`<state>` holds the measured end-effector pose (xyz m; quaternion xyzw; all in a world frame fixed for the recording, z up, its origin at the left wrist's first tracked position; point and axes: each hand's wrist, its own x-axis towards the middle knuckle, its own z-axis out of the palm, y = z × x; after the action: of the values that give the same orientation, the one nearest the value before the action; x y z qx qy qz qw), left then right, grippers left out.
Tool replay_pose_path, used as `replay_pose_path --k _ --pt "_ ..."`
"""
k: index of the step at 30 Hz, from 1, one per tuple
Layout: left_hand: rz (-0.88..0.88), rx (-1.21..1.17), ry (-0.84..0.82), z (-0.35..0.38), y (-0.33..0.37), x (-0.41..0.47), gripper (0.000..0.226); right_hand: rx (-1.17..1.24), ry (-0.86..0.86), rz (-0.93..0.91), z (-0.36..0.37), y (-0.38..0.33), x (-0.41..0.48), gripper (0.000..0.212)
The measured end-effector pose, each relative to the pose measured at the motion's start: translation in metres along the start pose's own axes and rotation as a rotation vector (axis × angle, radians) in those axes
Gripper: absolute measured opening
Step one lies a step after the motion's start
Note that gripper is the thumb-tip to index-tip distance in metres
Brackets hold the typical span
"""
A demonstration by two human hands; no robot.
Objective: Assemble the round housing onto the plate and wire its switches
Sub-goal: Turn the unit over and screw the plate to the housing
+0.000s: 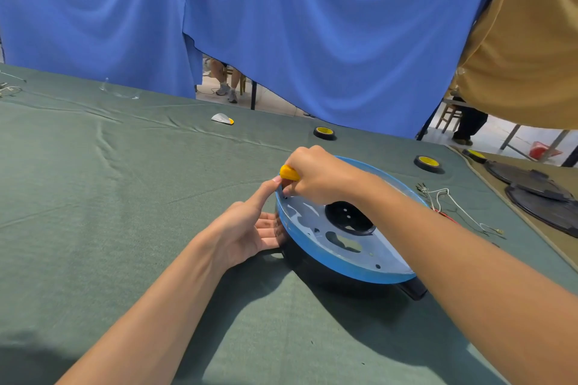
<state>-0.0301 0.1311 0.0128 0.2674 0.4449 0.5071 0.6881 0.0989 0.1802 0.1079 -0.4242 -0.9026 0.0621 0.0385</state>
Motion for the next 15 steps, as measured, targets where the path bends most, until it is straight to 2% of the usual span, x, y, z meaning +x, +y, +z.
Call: replay_pose_path --k 5,10,15 --pt "-0.004 -0.007 0.010 0.0002 -0.0004 -0.0007 0.087 -0.114 -0.033 -0.047 -0.0033 -0.0048 0.0022 0.008" --pt "-0.013 -0.003 -0.013 0.0000 0.0008 -0.0013 0.086 -0.063 -0.054 -0.030 -0.0081 -0.0029 0.0012 0.028" --pt "-0.017 -0.005 -0.016 0.0009 0.0015 -0.0019 0.082 0.091 -0.036 0.050 -0.0041 -0.0010 0.0015 0.012"
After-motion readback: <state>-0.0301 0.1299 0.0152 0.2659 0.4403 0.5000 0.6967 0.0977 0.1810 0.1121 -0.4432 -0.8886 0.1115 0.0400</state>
